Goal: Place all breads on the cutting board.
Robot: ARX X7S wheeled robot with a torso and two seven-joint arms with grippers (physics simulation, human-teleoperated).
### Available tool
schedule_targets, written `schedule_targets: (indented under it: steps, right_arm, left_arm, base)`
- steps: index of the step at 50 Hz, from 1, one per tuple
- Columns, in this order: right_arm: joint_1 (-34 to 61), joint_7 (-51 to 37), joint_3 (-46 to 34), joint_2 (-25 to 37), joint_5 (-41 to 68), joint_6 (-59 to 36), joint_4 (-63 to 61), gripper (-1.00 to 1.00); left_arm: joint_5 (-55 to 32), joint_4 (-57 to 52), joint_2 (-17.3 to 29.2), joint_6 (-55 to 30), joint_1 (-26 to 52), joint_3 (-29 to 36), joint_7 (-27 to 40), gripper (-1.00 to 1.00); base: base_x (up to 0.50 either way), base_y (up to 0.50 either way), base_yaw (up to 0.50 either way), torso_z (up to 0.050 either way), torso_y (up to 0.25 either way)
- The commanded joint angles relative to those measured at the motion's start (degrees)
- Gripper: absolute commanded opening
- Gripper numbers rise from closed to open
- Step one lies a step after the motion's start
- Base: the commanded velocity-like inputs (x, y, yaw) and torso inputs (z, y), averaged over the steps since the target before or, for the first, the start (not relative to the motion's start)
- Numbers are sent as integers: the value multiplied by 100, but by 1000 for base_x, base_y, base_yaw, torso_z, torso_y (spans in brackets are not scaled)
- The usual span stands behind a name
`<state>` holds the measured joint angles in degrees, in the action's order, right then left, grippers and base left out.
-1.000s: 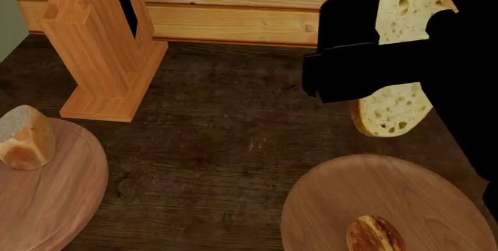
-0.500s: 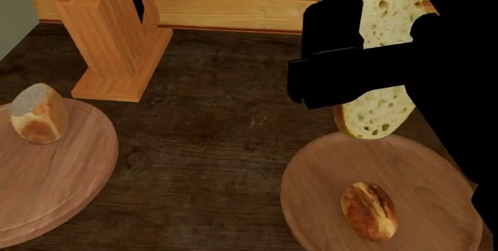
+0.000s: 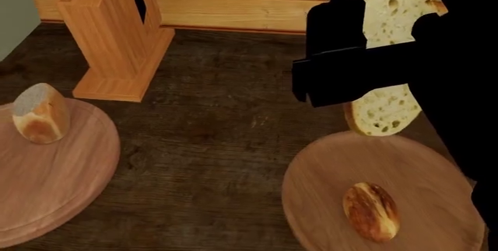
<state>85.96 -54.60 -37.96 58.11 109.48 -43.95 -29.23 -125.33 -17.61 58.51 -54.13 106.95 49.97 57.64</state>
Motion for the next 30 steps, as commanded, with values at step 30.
schedule_targets:
  steps: [30]
  right_arm:
    - [-42,243,99,-46,-50,-15,21,-100]
  left_arm:
    - [-98,-171,70,142,-39,-76,165,100]
  base:
    - [0,0,442,0,0]
